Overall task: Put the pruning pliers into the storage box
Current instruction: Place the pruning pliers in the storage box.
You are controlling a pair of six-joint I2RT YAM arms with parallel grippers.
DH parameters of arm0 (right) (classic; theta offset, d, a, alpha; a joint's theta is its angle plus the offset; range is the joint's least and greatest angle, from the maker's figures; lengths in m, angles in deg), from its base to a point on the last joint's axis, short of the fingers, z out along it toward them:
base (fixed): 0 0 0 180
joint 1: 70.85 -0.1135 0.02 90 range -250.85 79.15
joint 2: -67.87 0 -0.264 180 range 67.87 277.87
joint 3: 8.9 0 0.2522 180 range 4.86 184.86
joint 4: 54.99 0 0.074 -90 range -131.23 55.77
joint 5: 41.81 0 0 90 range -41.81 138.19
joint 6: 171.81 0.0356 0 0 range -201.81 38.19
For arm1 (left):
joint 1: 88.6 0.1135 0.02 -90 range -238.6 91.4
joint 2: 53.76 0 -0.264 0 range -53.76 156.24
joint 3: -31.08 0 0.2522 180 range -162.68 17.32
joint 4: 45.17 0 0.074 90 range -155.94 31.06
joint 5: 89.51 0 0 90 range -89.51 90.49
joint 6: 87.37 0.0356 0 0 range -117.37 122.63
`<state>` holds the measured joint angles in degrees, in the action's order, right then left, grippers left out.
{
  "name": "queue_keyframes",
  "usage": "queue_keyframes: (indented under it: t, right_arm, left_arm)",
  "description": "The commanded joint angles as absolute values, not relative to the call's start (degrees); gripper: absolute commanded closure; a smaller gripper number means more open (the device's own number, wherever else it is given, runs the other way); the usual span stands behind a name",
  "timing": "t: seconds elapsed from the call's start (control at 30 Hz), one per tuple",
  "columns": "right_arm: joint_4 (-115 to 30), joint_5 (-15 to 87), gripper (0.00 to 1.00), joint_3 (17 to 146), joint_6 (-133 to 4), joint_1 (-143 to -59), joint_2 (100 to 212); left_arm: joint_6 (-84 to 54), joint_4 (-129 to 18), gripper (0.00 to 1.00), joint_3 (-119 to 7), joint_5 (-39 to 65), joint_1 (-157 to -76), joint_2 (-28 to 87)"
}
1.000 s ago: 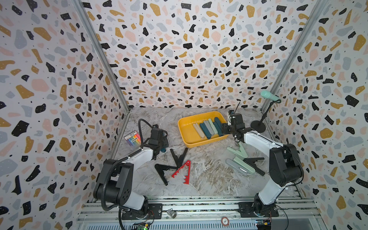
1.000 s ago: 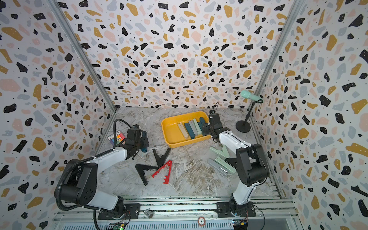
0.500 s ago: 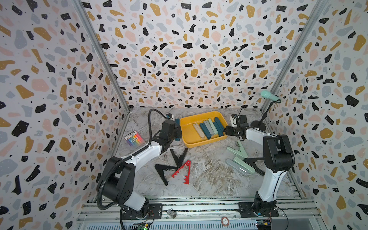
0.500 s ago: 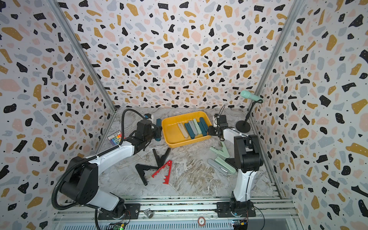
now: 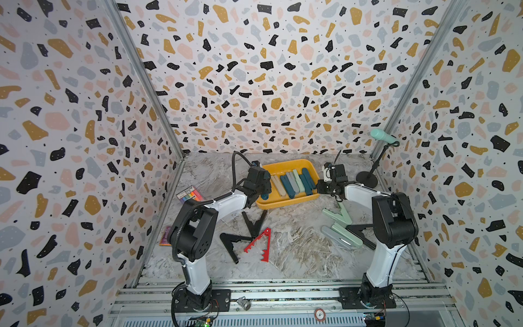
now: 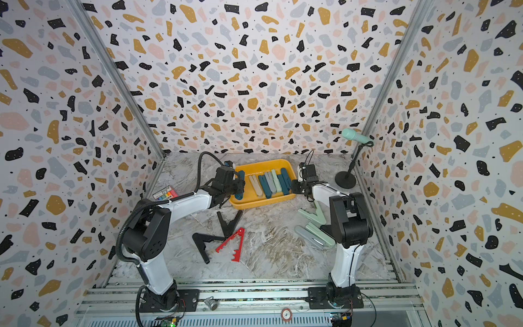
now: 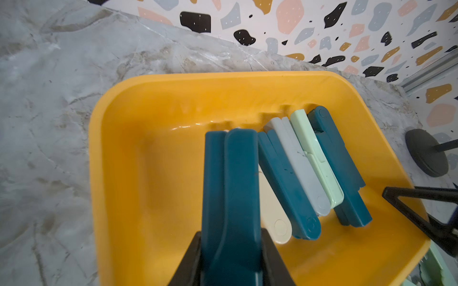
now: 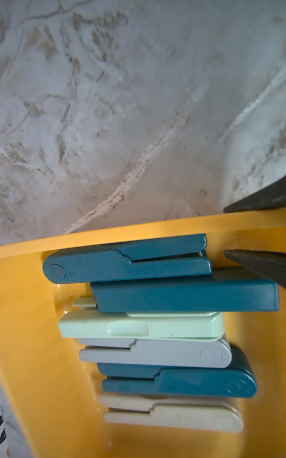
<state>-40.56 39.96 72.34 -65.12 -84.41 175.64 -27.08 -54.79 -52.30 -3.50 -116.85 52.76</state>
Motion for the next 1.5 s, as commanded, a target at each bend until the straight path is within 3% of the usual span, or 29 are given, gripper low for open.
queue_keyframes:
  t: [0.0,0.5,1.47]
  right_arm:
    - [-42.12,38.44,0.75,68.66,-59.6,-85.45,170.81]
    - [-46.95,37.97,0.69,62.91,-53.37,-88.16,166.22]
    - [-45.91,39.11,0.67,64.54,-55.89,-88.12,167.02]
  left_arm:
    - [-27.5,-54.38,0.87,-55.7,-2.61,-116.99,54.78]
    - [-23.92,-64.32,0.85,-66.05,-6.75,-116.81,67.8]
    - [-26.13,-59.91,0.73,-68.08,0.48,-117.78,70.8]
